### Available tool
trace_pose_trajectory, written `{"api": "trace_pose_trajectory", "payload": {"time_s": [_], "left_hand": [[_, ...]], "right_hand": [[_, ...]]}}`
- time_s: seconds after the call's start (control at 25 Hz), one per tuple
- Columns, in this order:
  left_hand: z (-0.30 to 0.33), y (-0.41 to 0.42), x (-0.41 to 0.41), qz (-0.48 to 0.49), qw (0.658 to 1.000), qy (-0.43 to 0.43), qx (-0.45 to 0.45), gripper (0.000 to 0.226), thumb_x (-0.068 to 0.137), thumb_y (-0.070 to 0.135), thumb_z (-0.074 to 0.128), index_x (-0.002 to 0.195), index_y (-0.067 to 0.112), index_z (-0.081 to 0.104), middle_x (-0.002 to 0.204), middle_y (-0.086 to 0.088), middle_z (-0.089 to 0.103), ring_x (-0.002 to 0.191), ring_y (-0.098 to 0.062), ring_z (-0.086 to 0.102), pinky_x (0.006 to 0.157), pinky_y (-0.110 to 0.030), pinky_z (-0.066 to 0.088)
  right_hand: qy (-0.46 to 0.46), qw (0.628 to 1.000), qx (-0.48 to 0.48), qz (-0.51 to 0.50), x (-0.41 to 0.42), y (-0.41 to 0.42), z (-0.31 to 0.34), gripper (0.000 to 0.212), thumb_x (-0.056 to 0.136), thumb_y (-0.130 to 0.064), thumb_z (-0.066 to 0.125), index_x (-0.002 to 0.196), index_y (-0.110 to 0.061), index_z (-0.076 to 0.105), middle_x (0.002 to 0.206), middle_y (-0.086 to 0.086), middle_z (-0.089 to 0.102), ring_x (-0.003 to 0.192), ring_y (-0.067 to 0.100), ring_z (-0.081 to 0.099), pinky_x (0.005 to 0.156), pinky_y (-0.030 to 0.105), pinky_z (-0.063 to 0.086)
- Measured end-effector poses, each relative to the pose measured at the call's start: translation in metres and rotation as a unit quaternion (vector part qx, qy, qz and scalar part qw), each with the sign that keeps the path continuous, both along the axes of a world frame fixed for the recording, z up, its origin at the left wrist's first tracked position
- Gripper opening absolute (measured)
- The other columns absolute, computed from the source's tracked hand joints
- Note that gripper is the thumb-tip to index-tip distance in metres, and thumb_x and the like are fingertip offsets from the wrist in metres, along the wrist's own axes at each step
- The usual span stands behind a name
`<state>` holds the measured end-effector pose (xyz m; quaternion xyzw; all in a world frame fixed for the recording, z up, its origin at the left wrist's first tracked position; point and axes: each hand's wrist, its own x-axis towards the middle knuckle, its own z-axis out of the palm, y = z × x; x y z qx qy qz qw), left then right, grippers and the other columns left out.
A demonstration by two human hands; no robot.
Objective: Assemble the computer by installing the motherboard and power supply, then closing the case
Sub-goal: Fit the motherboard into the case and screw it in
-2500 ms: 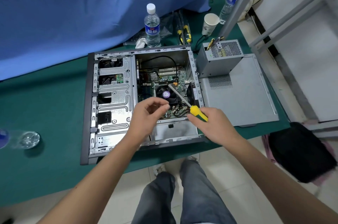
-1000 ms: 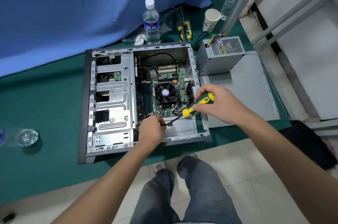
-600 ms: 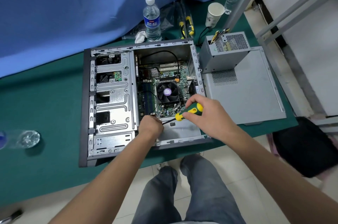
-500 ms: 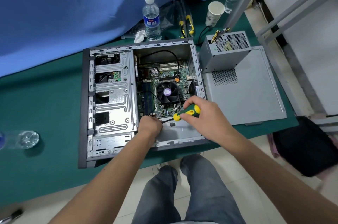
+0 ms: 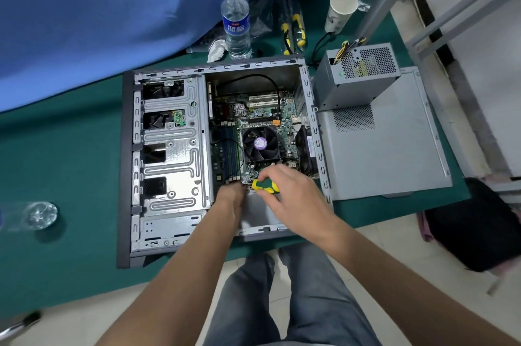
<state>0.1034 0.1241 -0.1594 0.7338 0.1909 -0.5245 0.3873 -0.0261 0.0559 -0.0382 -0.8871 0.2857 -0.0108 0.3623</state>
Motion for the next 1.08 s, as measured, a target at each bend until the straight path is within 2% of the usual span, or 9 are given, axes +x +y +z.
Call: {"api": "trace_pose_trajectory", "payload": {"time_s": [0.12, 0.2, 0.32, 0.4, 0.52, 0.56, 0.64, 0.8, 1.08], "left_hand": [[-0.011, 0.0, 0.0, 0.022, 1.0, 0.006, 0.014, 0.031, 0.099, 0.0, 0.046, 0.07, 0.007, 0.054, 0.087, -0.015, 0.055, 0.087, -0.023, 0.047, 0.08, -0.033, 0.038], [-0.015, -0.002, -0.002, 0.046, 0.999, 0.021, 0.017, 0.032, 0.1, 0.001, 0.045, 0.07, 0.006, 0.056, 0.073, -0.013, 0.054, 0.072, -0.023, 0.049, 0.077, -0.032, 0.041], [-0.017, -0.002, -0.001, 0.05, 0.998, 0.038, 0.014, 0.03, 0.101, 0.005, 0.045, 0.073, 0.006, 0.057, 0.061, -0.011, 0.057, 0.06, -0.022, 0.05, 0.061, -0.029, 0.043], [-0.02, -0.001, 0.0, 0.039, 0.998, 0.032, 0.027, 0.027, 0.1, 0.008, 0.047, 0.077, 0.003, 0.06, 0.072, -0.013, 0.062, 0.067, -0.023, 0.056, 0.065, -0.032, 0.048], [-0.021, -0.002, 0.001, 0.011, 0.998, 0.021, 0.05, 0.022, 0.1, 0.003, 0.043, 0.096, -0.005, 0.063, 0.102, -0.021, 0.062, 0.093, -0.027, 0.057, 0.087, -0.037, 0.048], [-0.021, -0.002, 0.001, 0.001, 0.998, 0.016, 0.054, 0.023, 0.098, 0.0, 0.042, 0.105, -0.01, 0.062, 0.108, -0.025, 0.062, 0.095, -0.028, 0.055, 0.086, -0.037, 0.046], [-0.018, -0.002, 0.001, -0.014, 0.998, 0.003, 0.06, 0.03, 0.095, -0.004, 0.043, 0.118, -0.015, 0.059, 0.103, -0.026, 0.061, 0.09, -0.026, 0.052, 0.079, -0.036, 0.043], [-0.011, -0.003, -0.002, -0.009, 0.998, -0.014, 0.059, 0.03, 0.092, -0.002, 0.049, 0.117, -0.011, 0.063, 0.111, -0.023, 0.067, 0.089, -0.027, 0.06, 0.079, -0.035, 0.049], [-0.008, -0.003, 0.0, -0.019, 0.998, -0.016, 0.052, 0.035, 0.088, -0.008, 0.047, 0.12, -0.014, 0.06, 0.119, -0.031, 0.064, 0.089, -0.027, 0.06, 0.072, -0.031, 0.04]], "right_hand": [[0.001, 0.999, -0.014, 0.029, 0.003, -0.001, -0.001, 0.018, 0.093, -0.02, 0.066, 0.109, -0.013, 0.062, 0.102, 0.001, 0.062, 0.093, 0.022, 0.058, 0.083, 0.031, 0.043], [0.002, 0.999, -0.01, 0.034, 0.004, -0.002, -0.001, 0.019, 0.092, -0.018, 0.067, 0.109, -0.011, 0.063, 0.102, 0.003, 0.063, 0.094, 0.024, 0.058, 0.085, 0.034, 0.046], [-0.002, 0.999, -0.013, 0.037, 0.006, -0.005, -0.001, 0.019, 0.091, -0.017, 0.069, 0.108, -0.01, 0.063, 0.101, 0.004, 0.064, 0.092, 0.025, 0.059, 0.084, 0.033, 0.045], [0.001, 0.999, -0.013, 0.044, 0.008, -0.008, -0.002, 0.019, 0.091, -0.017, 0.069, 0.108, -0.01, 0.063, 0.102, 0.003, 0.064, 0.093, 0.023, 0.059, 0.084, 0.032, 0.044], [0.013, 0.998, -0.008, 0.065, 0.009, -0.014, -0.001, 0.021, 0.092, -0.016, 0.068, 0.111, -0.011, 0.063, 0.107, 0.002, 0.065, 0.099, 0.023, 0.059, 0.089, 0.033, 0.046], [0.017, 0.997, -0.007, 0.075, 0.01, -0.015, 0.0, 0.022, 0.092, -0.016, 0.068, 0.112, -0.01, 0.063, 0.109, 0.003, 0.065, 0.101, 0.023, 0.059, 0.092, 0.034, 0.046], [0.024, 0.996, -0.008, 0.091, 0.011, -0.017, 0.001, 0.023, 0.092, -0.016, 0.067, 0.114, -0.01, 0.063, 0.111, 0.003, 0.065, 0.105, 0.024, 0.058, 0.095, 0.035, 0.045], [0.031, 0.995, -0.017, 0.096, 0.017, -0.018, 0.003, 0.026, 0.093, -0.018, 0.066, 0.117, -0.01, 0.061, 0.115, 0.004, 0.063, 0.107, 0.024, 0.057, 0.095, 0.034, 0.043], [0.041, 0.996, -0.011, 0.074, 0.015, -0.019, 0.001, 0.027, 0.093, -0.022, 0.067, 0.118, -0.016, 0.06, 0.114, -0.001, 0.063, 0.105, 0.018, 0.055, 0.092, 0.026, 0.039]]}}
